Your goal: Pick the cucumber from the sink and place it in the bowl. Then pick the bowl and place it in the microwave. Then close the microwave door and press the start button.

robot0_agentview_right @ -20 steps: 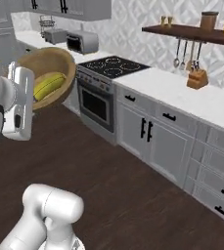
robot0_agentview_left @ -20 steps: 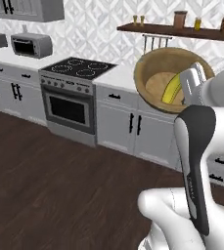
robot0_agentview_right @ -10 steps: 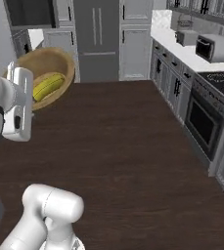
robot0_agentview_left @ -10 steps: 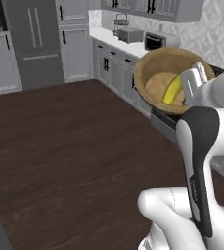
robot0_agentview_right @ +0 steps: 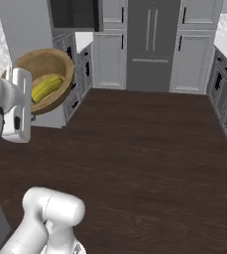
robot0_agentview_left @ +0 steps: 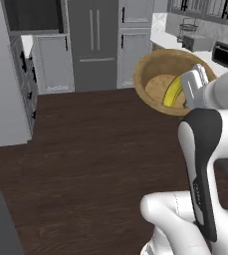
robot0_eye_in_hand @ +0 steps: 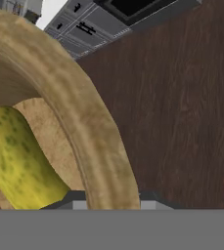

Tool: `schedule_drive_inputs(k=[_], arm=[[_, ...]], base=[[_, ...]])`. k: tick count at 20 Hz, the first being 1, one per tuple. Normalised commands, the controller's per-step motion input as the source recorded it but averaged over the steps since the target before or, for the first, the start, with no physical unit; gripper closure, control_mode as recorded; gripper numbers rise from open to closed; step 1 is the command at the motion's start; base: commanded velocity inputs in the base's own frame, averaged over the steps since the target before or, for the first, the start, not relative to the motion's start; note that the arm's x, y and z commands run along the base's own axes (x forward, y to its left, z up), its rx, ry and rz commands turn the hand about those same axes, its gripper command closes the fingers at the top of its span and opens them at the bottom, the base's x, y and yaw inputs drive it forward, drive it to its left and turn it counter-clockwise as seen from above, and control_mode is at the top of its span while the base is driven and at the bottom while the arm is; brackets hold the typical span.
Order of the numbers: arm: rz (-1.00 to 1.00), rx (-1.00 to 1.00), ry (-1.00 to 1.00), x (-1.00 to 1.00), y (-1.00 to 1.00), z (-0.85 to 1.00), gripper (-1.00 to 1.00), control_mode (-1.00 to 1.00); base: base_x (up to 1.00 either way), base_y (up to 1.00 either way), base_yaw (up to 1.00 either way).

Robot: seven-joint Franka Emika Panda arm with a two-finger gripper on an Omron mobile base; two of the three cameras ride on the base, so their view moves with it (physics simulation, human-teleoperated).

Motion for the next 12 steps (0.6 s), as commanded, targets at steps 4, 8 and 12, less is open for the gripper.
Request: schedule_drive_inputs(k=[4, 8, 12], arm=[[0.00, 0.00, 0.00, 0.00, 0.00, 0.00, 1.00, 1.00], [0.00, 0.00, 0.00, 0.00, 0.00, 0.00, 1.00, 1.00], [0.00, 0.00, 0.00, 0.00, 0.00, 0.00, 1.00, 1.00]], base=[[1.00, -0.63, 0.41], [1.00, -0.79, 0.43], [1.00, -0.81, 0.44]])
